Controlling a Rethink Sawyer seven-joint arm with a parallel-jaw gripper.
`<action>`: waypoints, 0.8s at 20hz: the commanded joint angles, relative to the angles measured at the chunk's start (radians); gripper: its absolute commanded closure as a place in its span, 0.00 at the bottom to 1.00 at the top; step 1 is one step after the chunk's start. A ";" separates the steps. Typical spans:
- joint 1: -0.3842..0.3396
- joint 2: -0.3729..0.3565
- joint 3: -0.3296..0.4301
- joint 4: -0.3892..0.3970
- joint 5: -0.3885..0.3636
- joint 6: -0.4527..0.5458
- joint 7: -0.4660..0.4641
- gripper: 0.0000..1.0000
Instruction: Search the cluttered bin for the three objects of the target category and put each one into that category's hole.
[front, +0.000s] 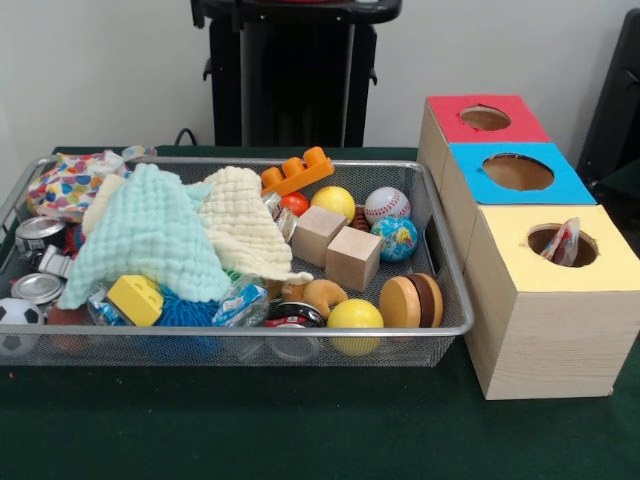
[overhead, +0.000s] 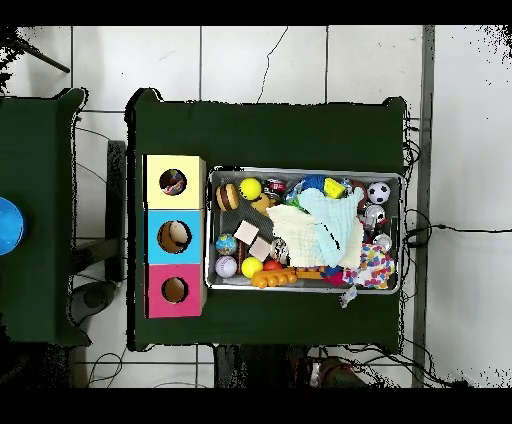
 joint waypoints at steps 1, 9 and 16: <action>-0.105 0.132 0.142 -0.137 -0.124 -0.105 -0.085 0.00; -0.235 0.171 0.227 -0.180 -0.238 -0.133 -0.092 0.00; -0.418 -0.149 0.359 -0.020 -0.125 0.025 -0.239 0.00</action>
